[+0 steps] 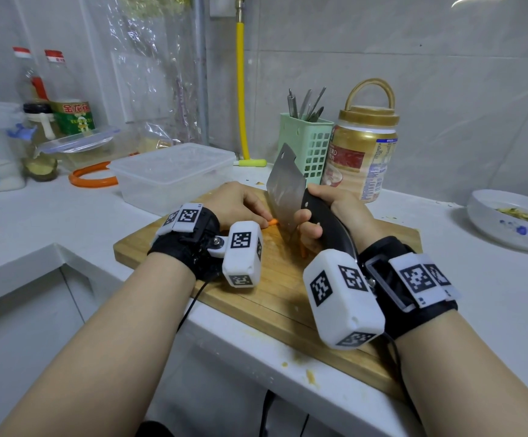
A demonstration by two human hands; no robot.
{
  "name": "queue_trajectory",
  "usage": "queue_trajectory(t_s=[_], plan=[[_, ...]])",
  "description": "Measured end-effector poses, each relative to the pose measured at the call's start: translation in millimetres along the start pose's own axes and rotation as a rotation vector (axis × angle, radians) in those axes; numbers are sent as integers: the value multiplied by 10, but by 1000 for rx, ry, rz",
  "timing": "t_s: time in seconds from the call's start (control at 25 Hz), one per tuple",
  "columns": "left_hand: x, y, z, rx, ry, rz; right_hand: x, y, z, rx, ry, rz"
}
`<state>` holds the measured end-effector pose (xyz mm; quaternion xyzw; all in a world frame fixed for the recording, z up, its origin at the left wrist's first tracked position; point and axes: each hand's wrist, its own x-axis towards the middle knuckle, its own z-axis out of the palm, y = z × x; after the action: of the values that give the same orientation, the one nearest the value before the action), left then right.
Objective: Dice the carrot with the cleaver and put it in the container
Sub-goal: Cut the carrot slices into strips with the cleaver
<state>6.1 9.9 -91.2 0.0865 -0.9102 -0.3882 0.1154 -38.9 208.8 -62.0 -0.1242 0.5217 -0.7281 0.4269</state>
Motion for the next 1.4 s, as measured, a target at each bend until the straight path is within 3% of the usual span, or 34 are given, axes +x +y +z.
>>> queue_trajectory(t_s=[1.08,1.4], plan=[[-1,-13,3,-10,13,-13,2,10,24,-161,0,10],[-4,-2,2,-6,17,-31,71,-61,81,-233,35,86]])
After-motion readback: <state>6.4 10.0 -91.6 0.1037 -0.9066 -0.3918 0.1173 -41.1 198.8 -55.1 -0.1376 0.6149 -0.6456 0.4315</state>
